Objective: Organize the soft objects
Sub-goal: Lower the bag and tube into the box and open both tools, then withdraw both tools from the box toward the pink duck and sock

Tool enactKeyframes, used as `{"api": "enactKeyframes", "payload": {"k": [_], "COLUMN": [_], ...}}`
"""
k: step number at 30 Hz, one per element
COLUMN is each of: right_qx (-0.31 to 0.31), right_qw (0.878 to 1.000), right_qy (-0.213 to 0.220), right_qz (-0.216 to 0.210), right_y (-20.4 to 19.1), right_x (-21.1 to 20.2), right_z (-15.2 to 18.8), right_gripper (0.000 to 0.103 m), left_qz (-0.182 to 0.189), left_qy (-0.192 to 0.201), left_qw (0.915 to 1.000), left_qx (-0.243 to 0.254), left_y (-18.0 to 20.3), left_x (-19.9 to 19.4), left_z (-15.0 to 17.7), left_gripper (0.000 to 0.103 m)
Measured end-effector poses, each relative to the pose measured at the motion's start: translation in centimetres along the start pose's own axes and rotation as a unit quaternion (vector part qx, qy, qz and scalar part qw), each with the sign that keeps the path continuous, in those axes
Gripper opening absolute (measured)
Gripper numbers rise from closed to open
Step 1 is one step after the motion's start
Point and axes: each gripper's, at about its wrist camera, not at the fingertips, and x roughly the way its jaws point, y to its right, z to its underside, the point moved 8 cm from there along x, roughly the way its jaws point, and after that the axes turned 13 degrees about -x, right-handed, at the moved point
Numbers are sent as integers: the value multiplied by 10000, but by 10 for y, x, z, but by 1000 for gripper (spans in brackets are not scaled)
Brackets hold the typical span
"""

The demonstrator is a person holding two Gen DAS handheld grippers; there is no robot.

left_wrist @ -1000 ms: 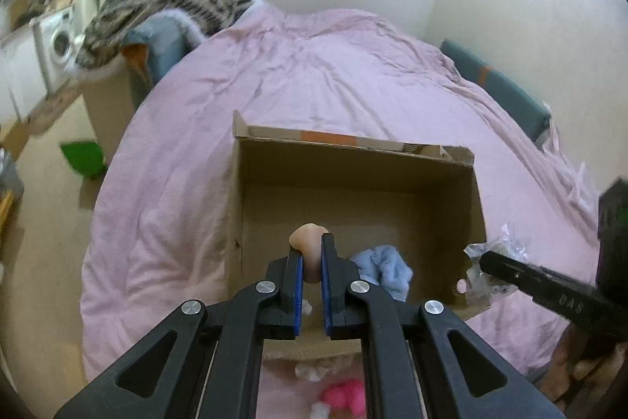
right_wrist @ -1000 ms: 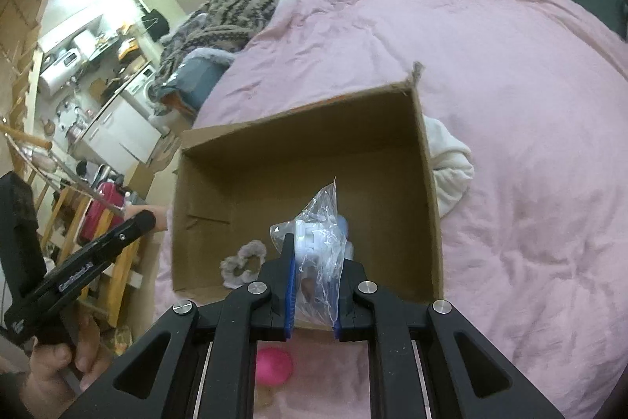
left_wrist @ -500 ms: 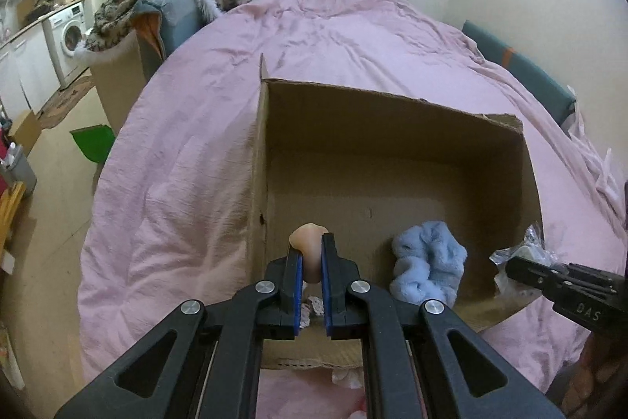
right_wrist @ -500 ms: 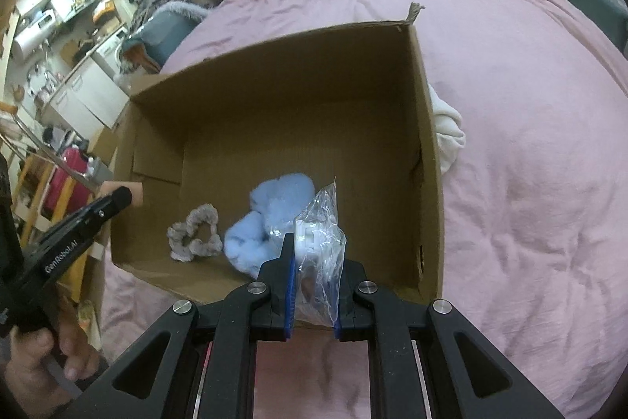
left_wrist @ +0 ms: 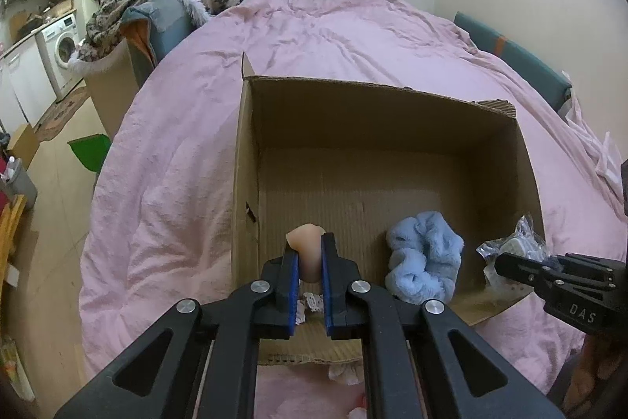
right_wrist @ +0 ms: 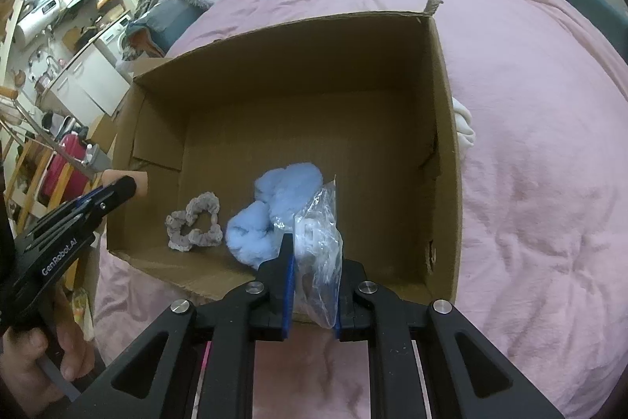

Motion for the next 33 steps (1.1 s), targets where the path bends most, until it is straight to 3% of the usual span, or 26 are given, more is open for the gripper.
{"api": "enactKeyframes", "payload": {"k": [13, 15, 17, 19, 20, 21, 22, 23, 25, 33], "right_qx": [-27, -31, 21, 84, 110, 139, 166, 186, 190, 144], "right_qw": [9999, 10000, 10000, 9999, 9998, 9997, 9994, 9989, 9983, 9983], "right_qy": [44, 38, 53, 109, 149, 214, 302, 399, 520, 536], "right_qz": [-112, -81, -74, -36, 2, 55, 101, 156, 207, 192], "right_y": [-4, -3, -2, 1, 3, 5, 6, 7, 8, 3], "right_x": [1, 1, 0, -2, -4, -7, -10, -14, -20, -24], "right_z": [-2, -2, -3, -4, -5, -6, -8, -10, -13, -13], "right_gripper": [16, 17, 25, 37, 54, 64, 75, 76, 76, 76], "left_qz": [66, 61, 43, 62, 86, 128, 137, 113, 52, 27], "left_qy": [-52, -53, -25, 71, 106, 114, 120, 153, 264, 216], "left_qw": [9997, 9997, 9997, 9998, 9997, 9997, 9997, 9997, 9996, 9998], "left_qx": [208, 244, 223, 196, 193, 195, 187, 164, 115, 12], "left_y": [10, 11, 11, 11, 11, 12, 12, 12, 9, 3], "left_x": [0, -1, -2, -6, -8, -10, -11, -12, -16, -22], "left_z": [8, 8, 8, 7, 6, 5, 4, 3, 0, -2], "left_gripper": [12, 18, 39, 49, 49, 52, 60, 68, 72, 72]}}
